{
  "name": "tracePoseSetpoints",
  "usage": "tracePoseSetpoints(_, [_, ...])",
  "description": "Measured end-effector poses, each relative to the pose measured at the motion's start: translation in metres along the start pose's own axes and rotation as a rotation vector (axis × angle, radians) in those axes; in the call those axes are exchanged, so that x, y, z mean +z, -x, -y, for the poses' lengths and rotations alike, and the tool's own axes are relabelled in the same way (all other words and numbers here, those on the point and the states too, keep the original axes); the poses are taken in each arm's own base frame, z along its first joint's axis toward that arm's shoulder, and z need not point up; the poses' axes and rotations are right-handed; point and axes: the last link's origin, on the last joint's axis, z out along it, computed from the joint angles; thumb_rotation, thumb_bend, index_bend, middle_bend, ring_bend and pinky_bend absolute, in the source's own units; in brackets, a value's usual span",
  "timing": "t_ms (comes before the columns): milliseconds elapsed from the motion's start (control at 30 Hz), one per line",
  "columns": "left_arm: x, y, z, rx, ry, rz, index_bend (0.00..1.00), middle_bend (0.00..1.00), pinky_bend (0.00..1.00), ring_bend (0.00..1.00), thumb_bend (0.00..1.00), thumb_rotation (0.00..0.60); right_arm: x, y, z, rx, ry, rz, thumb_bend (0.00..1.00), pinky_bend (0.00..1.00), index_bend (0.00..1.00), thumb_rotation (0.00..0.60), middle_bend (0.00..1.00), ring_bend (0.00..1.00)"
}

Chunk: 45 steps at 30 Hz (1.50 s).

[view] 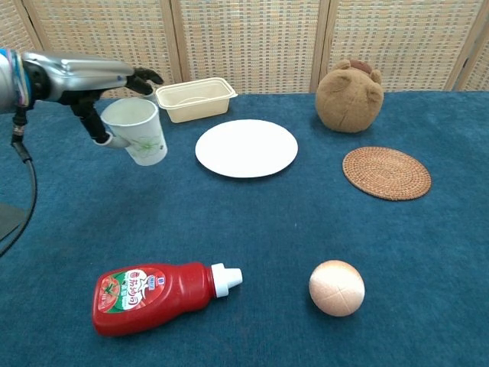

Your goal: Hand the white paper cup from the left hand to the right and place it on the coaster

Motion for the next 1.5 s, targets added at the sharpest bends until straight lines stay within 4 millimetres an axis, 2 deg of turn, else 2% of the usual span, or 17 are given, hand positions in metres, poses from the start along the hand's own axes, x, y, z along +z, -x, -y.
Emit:
tracePoseSetpoints(133, [0.007,-0.006,-0.039,0.044,0.062,-0.007,0.34,0.00,0.00,0.00,0.32,0.600,0.000,-0.001,-0.002,0.011,0.003,-0.002,0.02,0.00,0.00,0.600,0.00,0.00])
tracePoseSetpoints(433, [0.023,-0.003,-0.102,0.087,0.103,0.023,0.34,0.00,0.00,0.00,0.32,0.600,0.000,-0.002,-0.005,0.033,0.006,0.000,0.02,0.00,0.00,0.600,0.00,0.00])
tracePoseSetpoints(667, [0.036,0.003,-0.127,0.099,0.096,0.042,0.31,0.00,0.00,0.00,0.31,0.600,0.001,-0.002,-0.008,0.049,0.011,0.003,0.02,0.00,0.00,0.600,0.00,0.00])
tracePoseSetpoints(733, [0.040,0.005,-0.133,0.106,0.095,0.044,0.27,0.00,0.00,0.00,0.31,0.600,0.001,-0.002,-0.009,0.052,0.013,0.004,0.02,0.00,0.00,0.600,0.00,0.00])
tracePoseSetpoints(833, [0.044,0.008,-0.140,0.114,0.092,0.047,0.17,0.00,0.00,0.00,0.30,0.600,0.001,-0.002,-0.010,0.055,0.016,0.007,0.02,0.00,0.00,0.600,0.00,0.00])
tracePoseSetpoints(967, [0.047,0.011,-0.146,0.137,0.092,0.049,0.02,0.00,0.00,0.00,0.22,0.600,0.002,-0.001,-0.011,0.061,0.019,0.009,0.02,0.00,0.00,0.600,0.00,0.00])
tracePoseSetpoints(1067, [0.050,0.013,-0.148,0.150,0.082,0.049,0.00,0.00,0.00,0.00,0.19,0.600,0.002,-0.001,-0.012,0.065,0.018,0.010,0.02,0.00,0.00,0.600,0.00,0.00])
tracePoseSetpoints(1300, [0.051,0.012,-0.142,0.133,0.052,0.045,0.00,0.00,0.00,0.00,0.18,0.600,0.002,-0.001,-0.013,0.060,0.020,0.013,0.02,0.00,0.00,0.600,0.00,0.00])
tracePoseSetpoints(1500, [0.040,0.002,-0.117,0.041,0.025,0.003,0.00,0.00,0.00,0.00,0.18,0.600,0.002,-0.001,-0.012,0.054,0.021,0.012,0.02,0.00,0.00,0.600,0.00,0.00])
